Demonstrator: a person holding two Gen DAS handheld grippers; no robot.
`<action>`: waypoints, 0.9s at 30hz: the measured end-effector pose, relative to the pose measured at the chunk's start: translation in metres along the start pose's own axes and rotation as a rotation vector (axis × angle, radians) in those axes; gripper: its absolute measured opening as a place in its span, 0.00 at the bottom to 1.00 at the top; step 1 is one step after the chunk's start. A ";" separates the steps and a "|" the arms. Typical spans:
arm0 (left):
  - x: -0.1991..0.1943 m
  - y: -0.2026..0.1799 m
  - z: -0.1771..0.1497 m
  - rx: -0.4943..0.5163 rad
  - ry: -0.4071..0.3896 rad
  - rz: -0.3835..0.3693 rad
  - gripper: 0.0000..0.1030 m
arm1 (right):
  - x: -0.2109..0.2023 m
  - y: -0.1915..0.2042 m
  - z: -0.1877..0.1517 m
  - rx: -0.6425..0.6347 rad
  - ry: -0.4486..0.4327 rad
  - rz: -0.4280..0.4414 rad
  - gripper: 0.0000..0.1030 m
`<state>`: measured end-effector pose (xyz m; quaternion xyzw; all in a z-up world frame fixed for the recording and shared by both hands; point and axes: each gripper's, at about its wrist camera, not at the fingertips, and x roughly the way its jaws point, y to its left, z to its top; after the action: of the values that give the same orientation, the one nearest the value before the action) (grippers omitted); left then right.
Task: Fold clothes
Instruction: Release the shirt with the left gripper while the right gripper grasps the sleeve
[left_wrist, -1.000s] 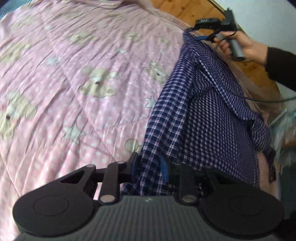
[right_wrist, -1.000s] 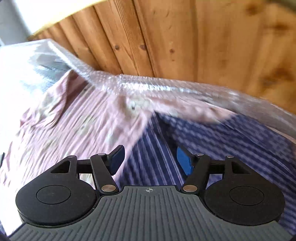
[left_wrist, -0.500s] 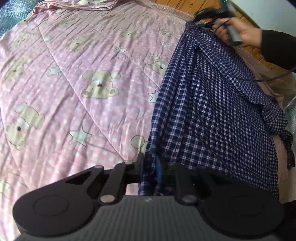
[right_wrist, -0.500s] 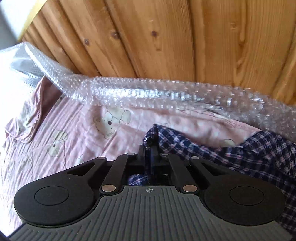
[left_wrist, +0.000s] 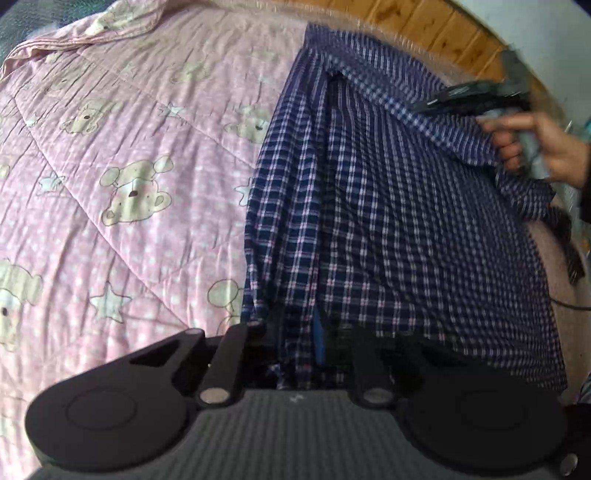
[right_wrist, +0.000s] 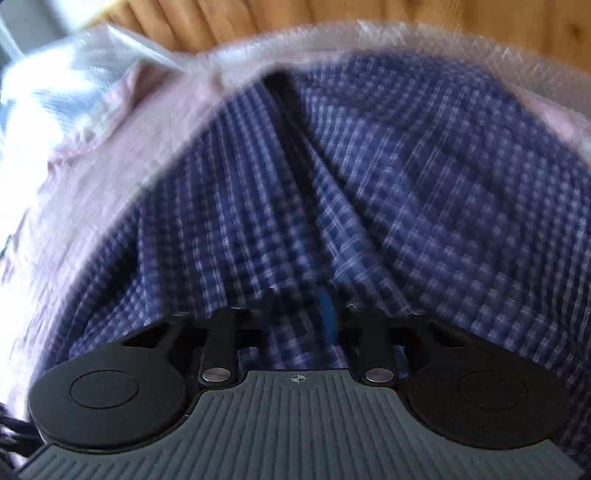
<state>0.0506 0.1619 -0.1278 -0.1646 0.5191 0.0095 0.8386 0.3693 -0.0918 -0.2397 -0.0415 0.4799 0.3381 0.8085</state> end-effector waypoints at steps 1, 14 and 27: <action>-0.005 -0.003 0.003 0.020 0.006 0.019 0.17 | -0.015 -0.006 -0.003 0.029 -0.017 0.001 0.25; -0.036 -0.065 0.130 0.142 -0.113 0.031 0.55 | -0.182 -0.120 -0.160 0.248 -0.159 -0.099 0.84; 0.085 -0.099 0.346 0.093 -0.083 -0.062 0.86 | -0.238 0.033 -0.131 -0.091 -0.370 -0.128 0.01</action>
<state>0.4087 0.1541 -0.0348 -0.1408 0.4785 -0.0340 0.8661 0.1779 -0.2385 -0.1107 -0.0457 0.3036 0.3092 0.9001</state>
